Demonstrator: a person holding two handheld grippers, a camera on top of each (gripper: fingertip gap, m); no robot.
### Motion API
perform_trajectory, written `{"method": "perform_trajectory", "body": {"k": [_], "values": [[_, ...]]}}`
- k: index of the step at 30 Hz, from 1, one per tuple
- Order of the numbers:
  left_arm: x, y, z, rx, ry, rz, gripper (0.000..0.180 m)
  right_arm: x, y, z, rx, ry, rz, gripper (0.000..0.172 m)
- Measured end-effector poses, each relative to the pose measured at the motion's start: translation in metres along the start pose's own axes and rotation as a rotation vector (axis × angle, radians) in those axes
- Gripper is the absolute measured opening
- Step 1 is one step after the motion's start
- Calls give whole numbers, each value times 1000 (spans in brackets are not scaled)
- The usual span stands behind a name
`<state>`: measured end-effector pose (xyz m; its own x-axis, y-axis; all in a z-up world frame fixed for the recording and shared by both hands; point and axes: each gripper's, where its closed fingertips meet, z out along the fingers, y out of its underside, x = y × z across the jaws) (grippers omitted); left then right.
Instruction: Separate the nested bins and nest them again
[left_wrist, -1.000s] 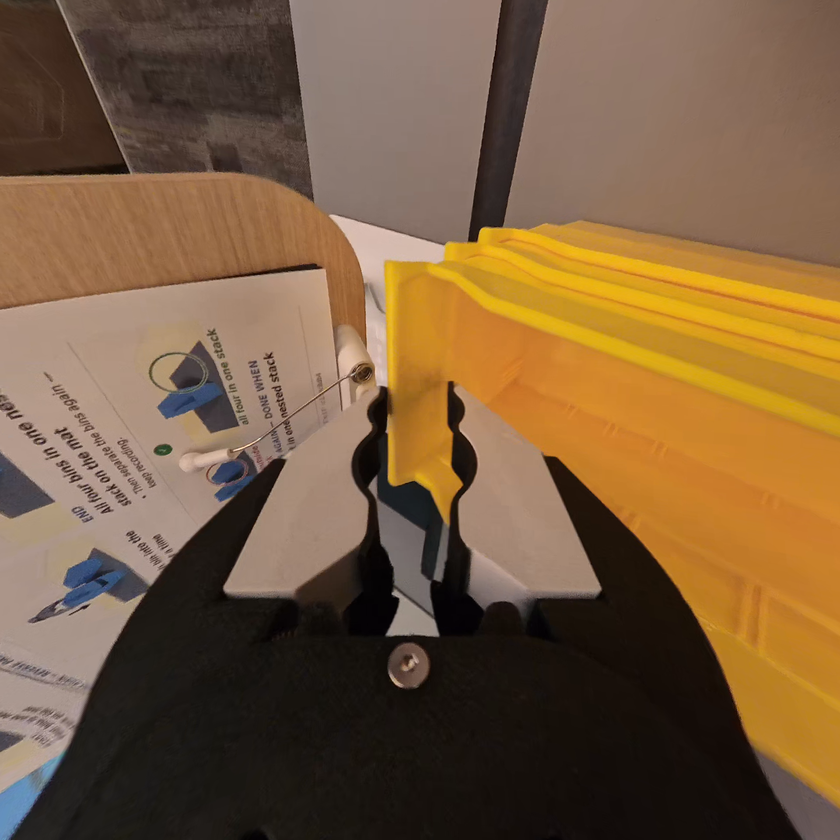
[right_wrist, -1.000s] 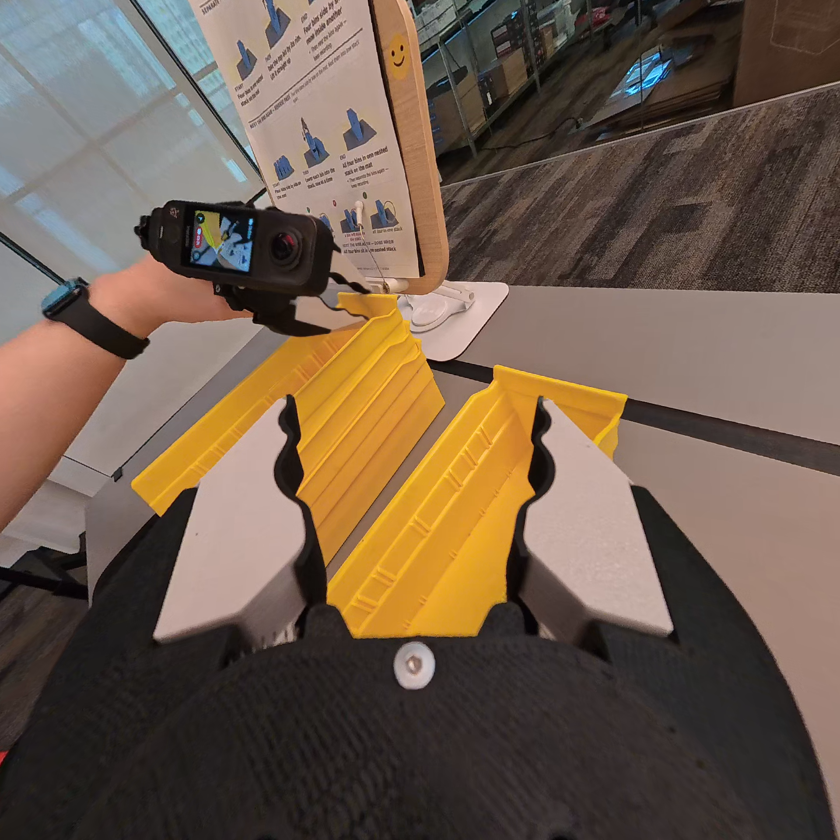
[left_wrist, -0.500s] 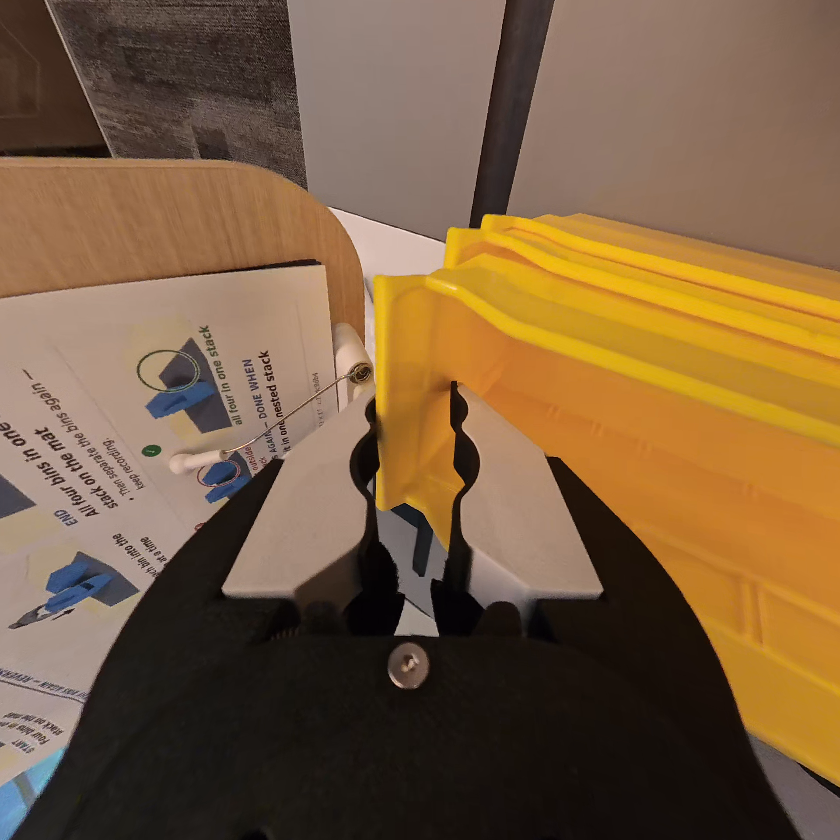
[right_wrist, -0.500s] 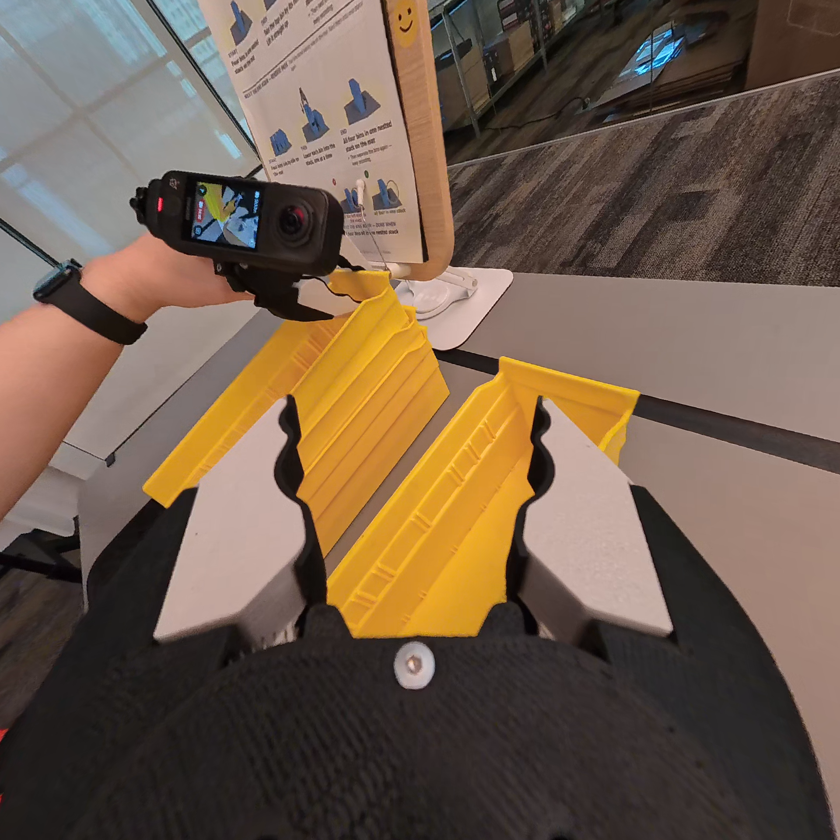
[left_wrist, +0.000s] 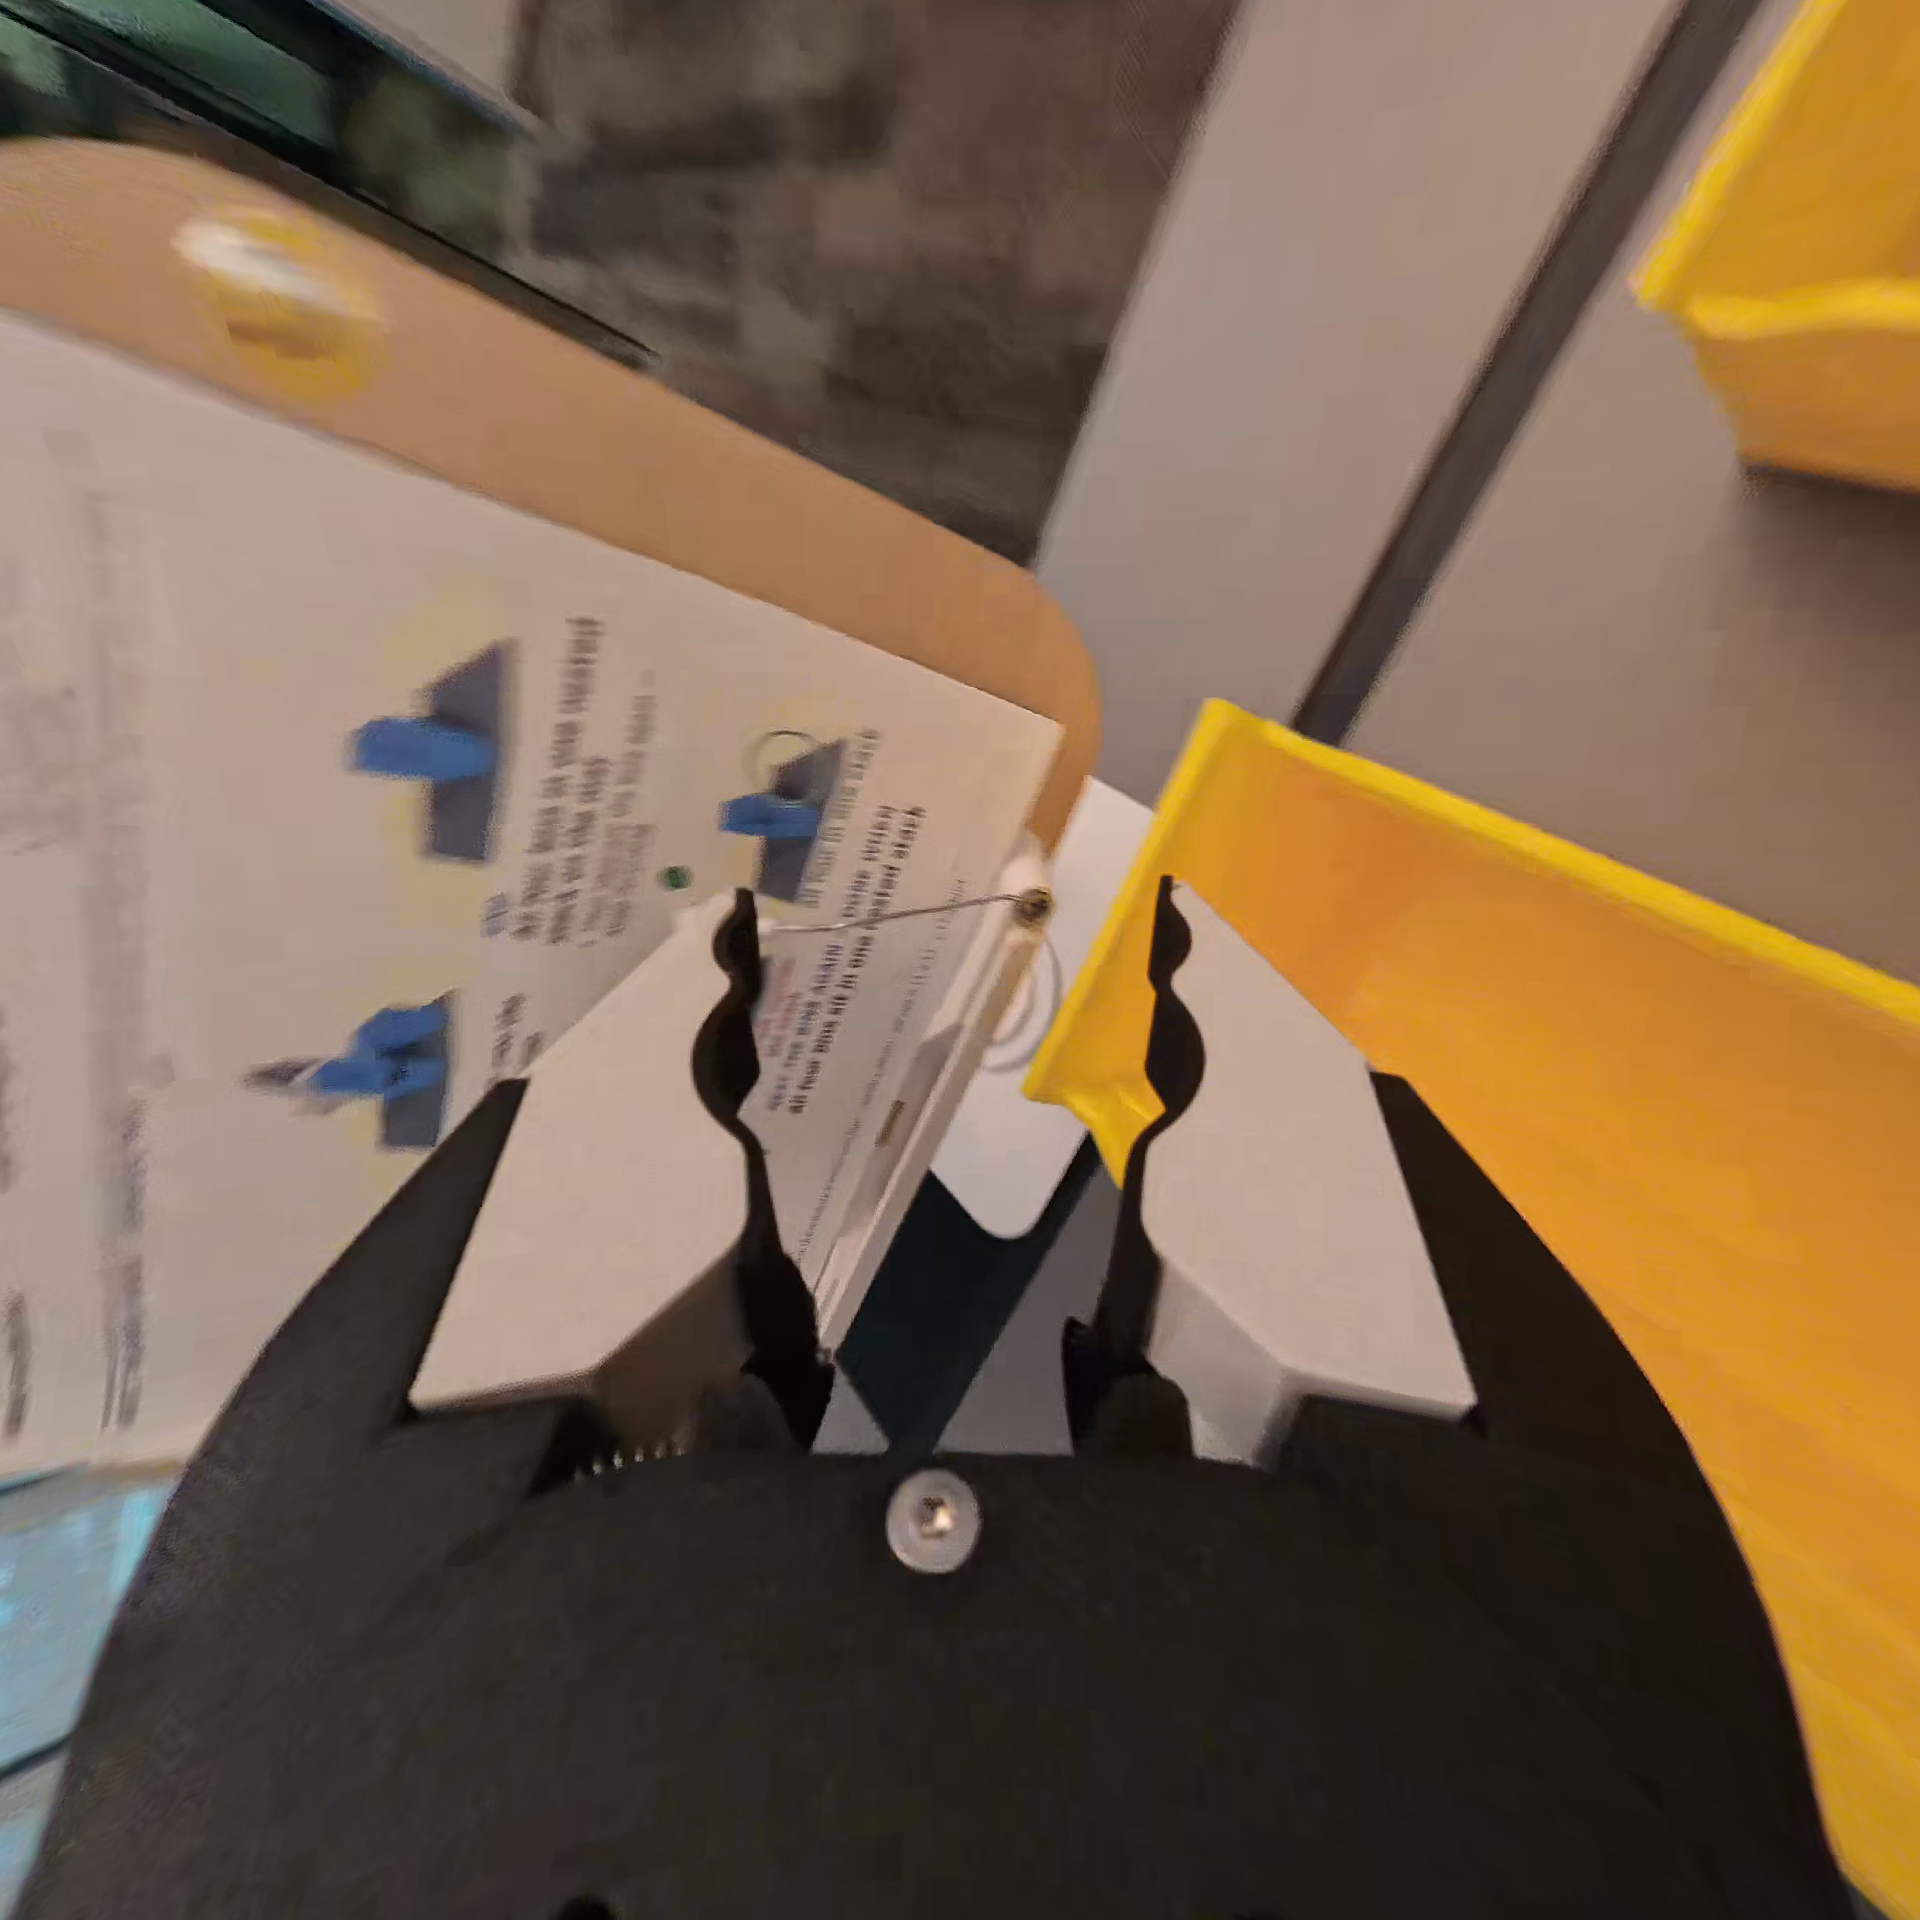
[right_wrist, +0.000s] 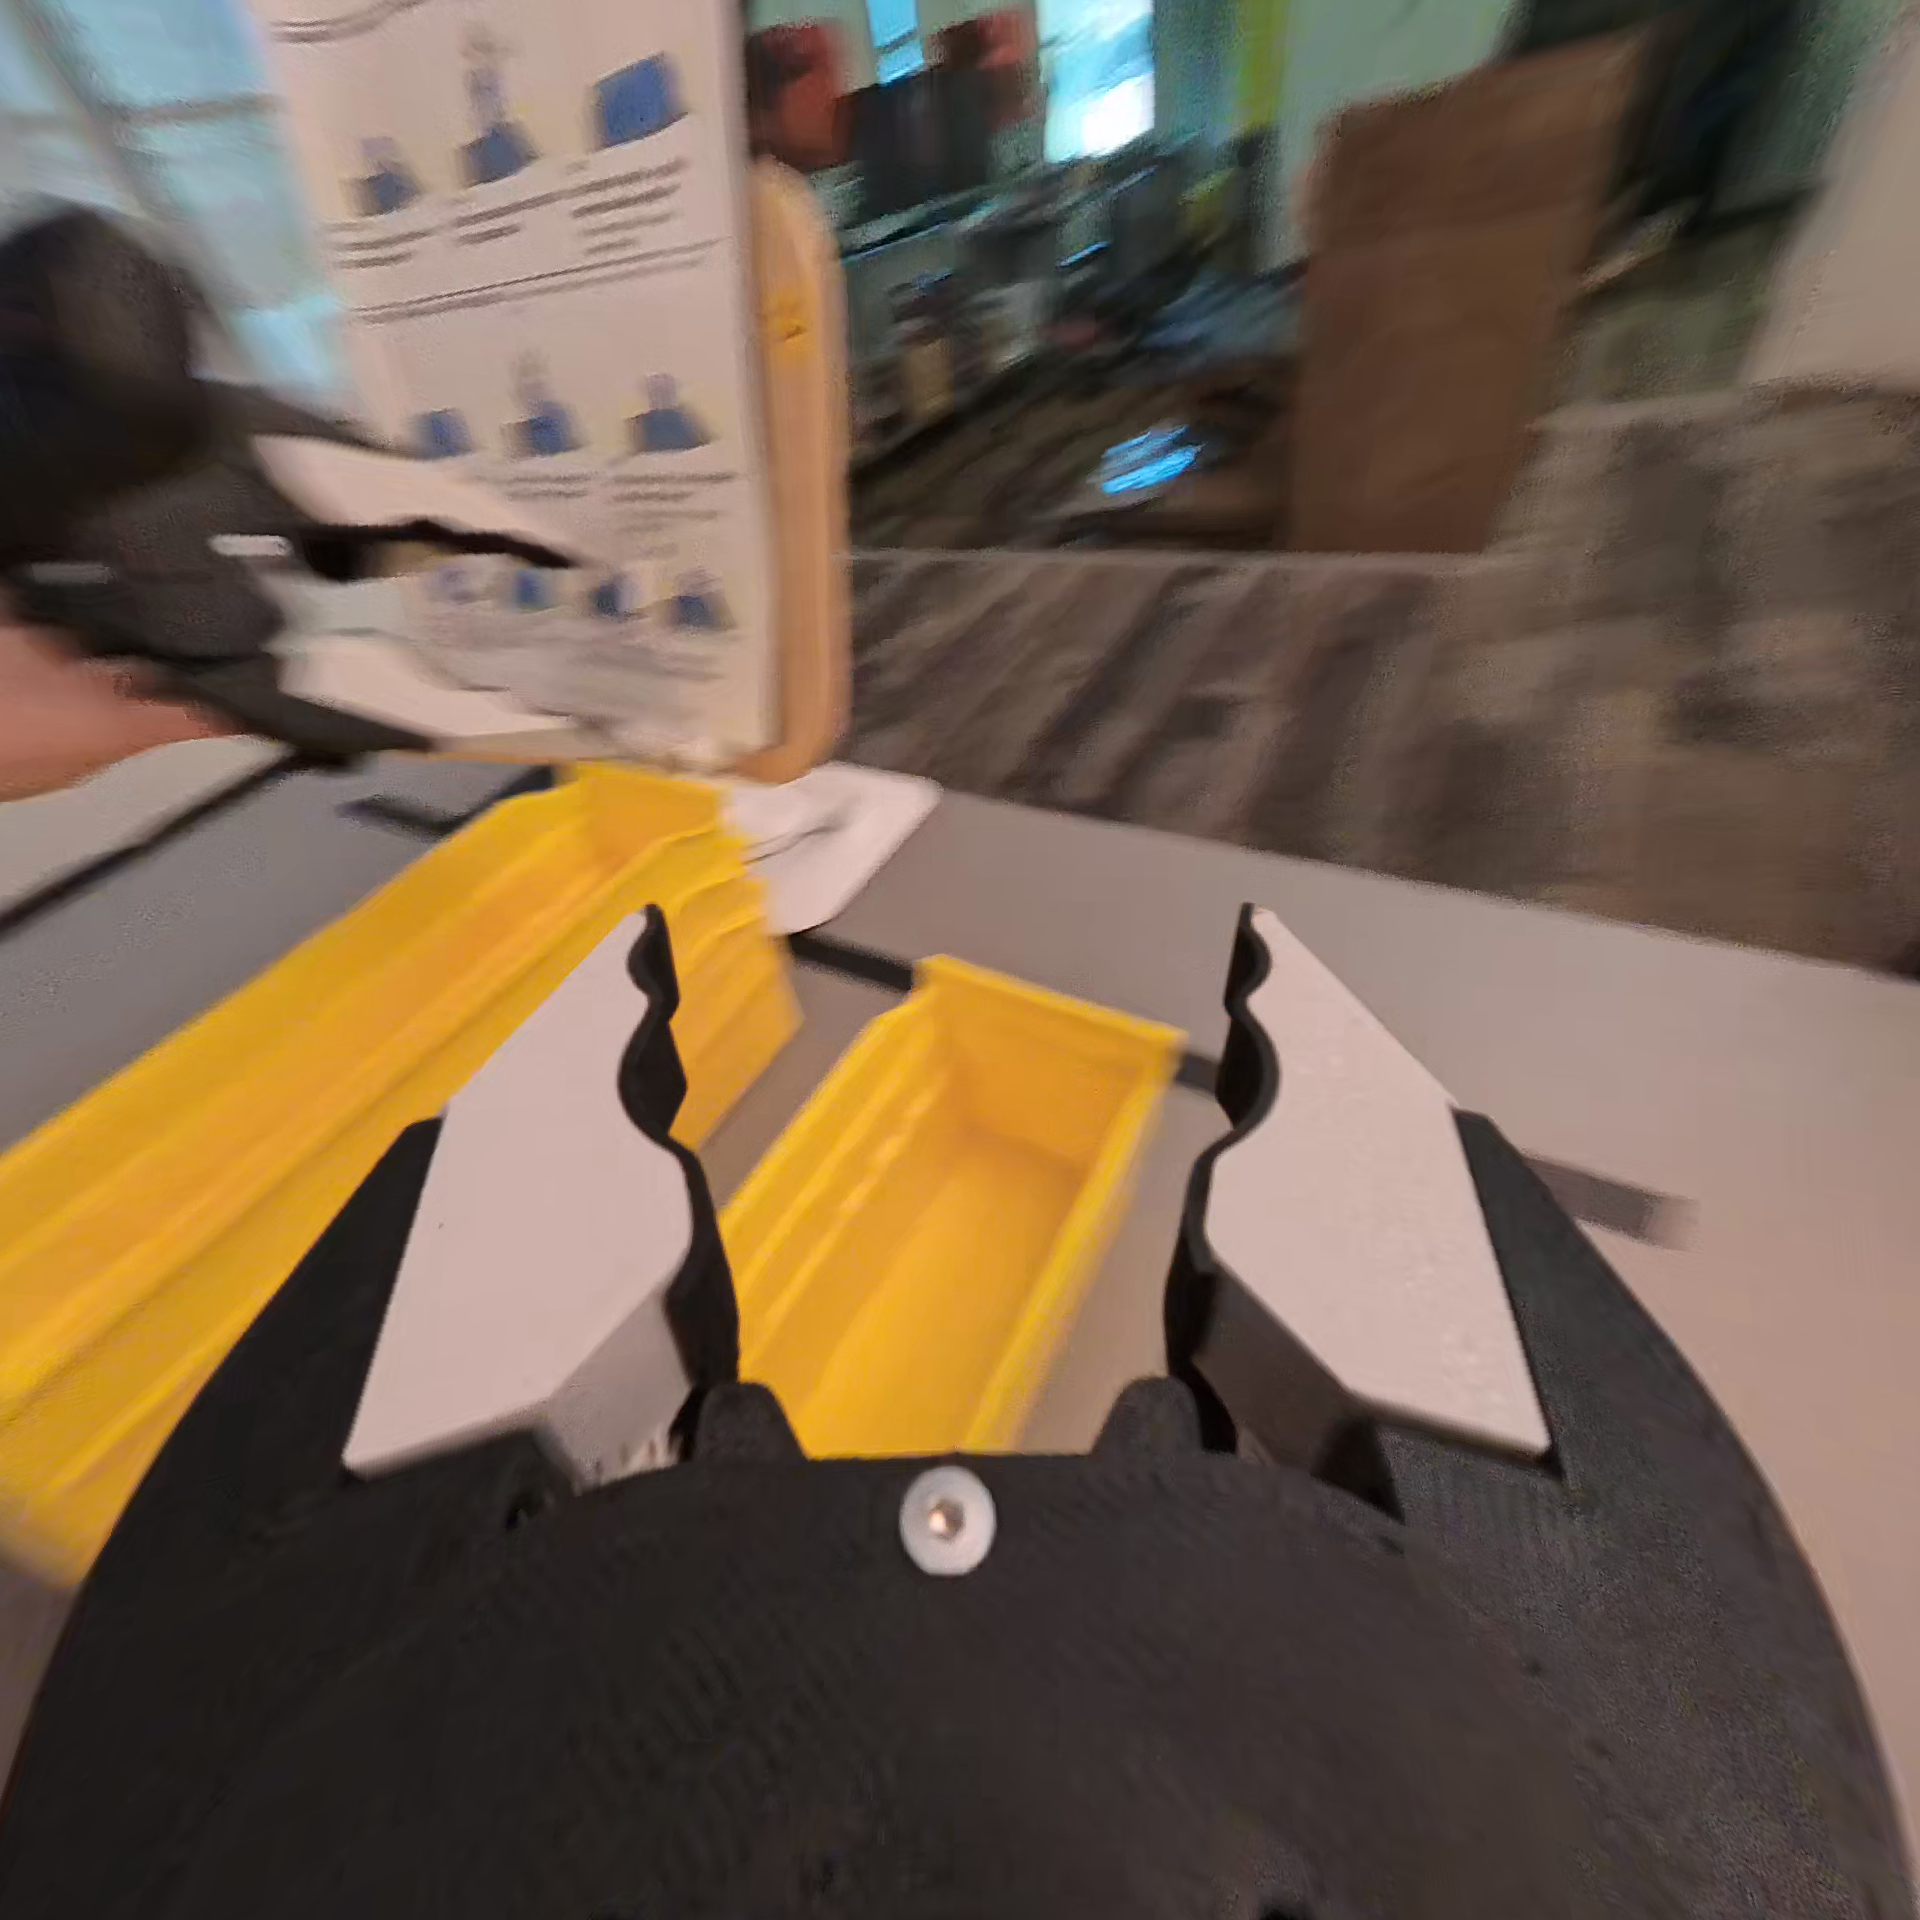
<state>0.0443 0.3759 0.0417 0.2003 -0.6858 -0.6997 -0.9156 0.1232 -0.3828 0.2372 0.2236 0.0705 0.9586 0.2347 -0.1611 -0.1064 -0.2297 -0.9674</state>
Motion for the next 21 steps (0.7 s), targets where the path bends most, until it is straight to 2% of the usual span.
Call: {"method": "perform_trajectory", "body": {"k": [1,3,5,7,10,14,17,19,21], "values": [[-10,-2,-10,60,-56,-55,75,18,-10,-7,42,151,-53,108],[-15,-3,-29,188,-89,-188,83,57,-23,-35,94,481,-102,106],[-3,-1,-47,307,-19,-318,85,70,-32,-55,129,629,-115,106],[6,0,-69,443,5,-402,85,72,-41,-65,179,677,-120,106],[10,0,-111,673,-54,-468,85,70,-49,-71,228,718,-155,106],[14,1,-167,990,-100,-521,77,63,-48,-65,197,751,-216,106],[24,13,-171,1012,-72,-532,77,57,-41,-54,166,763,-228,106],[34,26,-160,1001,-31,-559,89,52,-37,-44,157,763,-249,106],[36,41,-148,1044,-30,-602,83,44,-32,-32,146,737,-271,105]]}}
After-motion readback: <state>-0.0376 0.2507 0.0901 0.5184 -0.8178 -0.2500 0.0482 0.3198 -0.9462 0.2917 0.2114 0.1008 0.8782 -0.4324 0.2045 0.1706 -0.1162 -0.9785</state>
